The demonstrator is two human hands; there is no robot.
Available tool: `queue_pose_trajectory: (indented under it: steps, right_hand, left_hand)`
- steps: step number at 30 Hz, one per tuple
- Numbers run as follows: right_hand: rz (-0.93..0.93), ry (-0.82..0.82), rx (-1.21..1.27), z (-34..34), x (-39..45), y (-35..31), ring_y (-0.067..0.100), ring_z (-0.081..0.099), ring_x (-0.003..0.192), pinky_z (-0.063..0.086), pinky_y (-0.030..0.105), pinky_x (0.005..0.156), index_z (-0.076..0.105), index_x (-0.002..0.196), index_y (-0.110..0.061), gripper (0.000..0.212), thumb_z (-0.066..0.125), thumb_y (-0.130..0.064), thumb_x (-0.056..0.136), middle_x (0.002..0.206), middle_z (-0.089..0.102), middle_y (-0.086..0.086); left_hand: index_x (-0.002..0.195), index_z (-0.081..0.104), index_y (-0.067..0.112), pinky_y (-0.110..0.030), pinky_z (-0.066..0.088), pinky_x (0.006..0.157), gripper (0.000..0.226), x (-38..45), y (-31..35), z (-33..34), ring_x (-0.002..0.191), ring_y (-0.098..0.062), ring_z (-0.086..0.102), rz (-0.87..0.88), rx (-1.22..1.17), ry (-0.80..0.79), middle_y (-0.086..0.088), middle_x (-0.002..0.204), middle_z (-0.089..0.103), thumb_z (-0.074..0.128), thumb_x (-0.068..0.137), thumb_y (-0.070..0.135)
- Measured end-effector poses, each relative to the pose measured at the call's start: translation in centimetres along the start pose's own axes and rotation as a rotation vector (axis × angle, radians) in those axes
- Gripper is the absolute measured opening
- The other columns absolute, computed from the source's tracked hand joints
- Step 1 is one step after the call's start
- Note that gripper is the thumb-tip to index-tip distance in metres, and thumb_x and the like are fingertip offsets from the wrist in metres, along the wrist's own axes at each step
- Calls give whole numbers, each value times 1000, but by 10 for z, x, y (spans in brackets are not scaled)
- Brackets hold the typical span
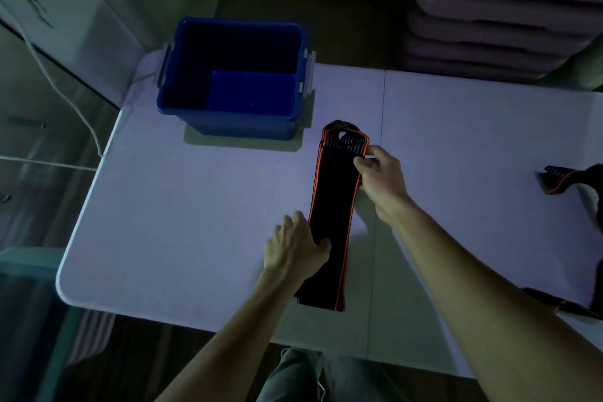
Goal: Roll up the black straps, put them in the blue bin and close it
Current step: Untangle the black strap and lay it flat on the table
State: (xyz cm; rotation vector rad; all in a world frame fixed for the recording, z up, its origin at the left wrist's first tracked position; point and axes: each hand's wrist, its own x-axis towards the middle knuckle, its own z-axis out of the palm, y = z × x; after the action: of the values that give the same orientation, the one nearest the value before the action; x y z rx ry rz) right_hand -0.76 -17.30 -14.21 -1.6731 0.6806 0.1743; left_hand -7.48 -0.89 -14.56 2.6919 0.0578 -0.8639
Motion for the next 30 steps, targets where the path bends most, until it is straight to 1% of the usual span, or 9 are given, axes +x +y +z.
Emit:
queue_pose_trajectory:
  steps: [3, 6, 7, 11, 16, 19, 22, 26, 30]
  right_hand:
    - [-41, 6, -69, 2, 20, -2, 15, 59, 75, 46, 23, 65, 69, 96, -10, 10, 60, -11, 93, 82, 67, 4]
    - [-42, 47, -94, 4, 40, 2, 14, 64, 78, 54, 30, 76, 71, 89, -12, 9, 63, -10, 90, 89, 72, 10]
    - [-32, 71, -77, 4, 44, 5, 14, 63, 76, 54, 30, 74, 71, 86, -13, 9, 63, -9, 90, 86, 72, 10]
    - [-119, 179, -121, 2, 52, 13, 0, 54, 60, 39, 3, 50, 65, 92, -8, 4, 66, -8, 89, 70, 61, -4]
    - [-183, 247, -191, 1, 61, 23, 5, 56, 59, 40, 4, 50, 65, 84, -4, 4, 67, -7, 86, 72, 66, 7]
    - [-227, 255, -212, 3, 67, 24, 6, 55, 57, 39, 3, 51, 65, 82, -7, 7, 72, -8, 83, 66, 62, 1]
    - [-248, 291, -259, 7, 73, 24, 9, 53, 56, 36, 4, 50, 67, 83, -6, 7, 73, -9, 82, 61, 56, -4]
    - [-293, 308, -322, 6, 79, 29, 17, 56, 64, 37, 21, 56, 71, 87, -5, 8, 72, -12, 82, 67, 61, 1]
    - [-345, 302, -349, 8, 81, 30, 16, 59, 65, 38, 22, 58, 75, 83, -7, 10, 67, -13, 86, 71, 71, 7]
  left_hand:
    - [117, 48, 15, -45, 52, 80, 43, 31, 15, -20, 105, -33, 58, 22, -206, 138, -8, 119, 54, 56, 88, 45]
    - [128, 51, 14, -48, 54, 92, 44, 74, 33, -36, 114, -27, 58, 51, -461, 233, -7, 129, 57, 58, 93, 38]
    - [131, 52, 13, -46, 54, 94, 44, 87, 38, -39, 116, -26, 59, 70, -489, 265, -9, 131, 58, 58, 94, 36]
    - [122, 61, 10, -46, 57, 89, 36, 124, 51, -40, 107, -28, 65, 50, -542, 321, -11, 121, 67, 59, 95, 33]
    - [108, 67, 13, -44, 59, 85, 20, 140, 53, -34, 94, -23, 68, 21, -640, 362, -6, 106, 71, 61, 94, 26]
    - [104, 71, 12, -34, 58, 80, 17, 145, 53, -33, 86, -18, 67, 49, -636, 386, -7, 102, 74, 59, 96, 19]
    - [103, 73, 11, -37, 60, 79, 17, 148, 54, -32, 84, -18, 69, 57, -631, 398, -6, 98, 76, 59, 95, 18]
    - [96, 74, 16, -42, 62, 76, 15, 151, 55, -29, 82, -18, 71, 44, -631, 398, -2, 91, 76, 62, 93, 24]
    - [93, 76, 15, -42, 61, 75, 16, 155, 56, -30, 78, -19, 71, 15, -624, 409, -3, 87, 75, 63, 93, 25]
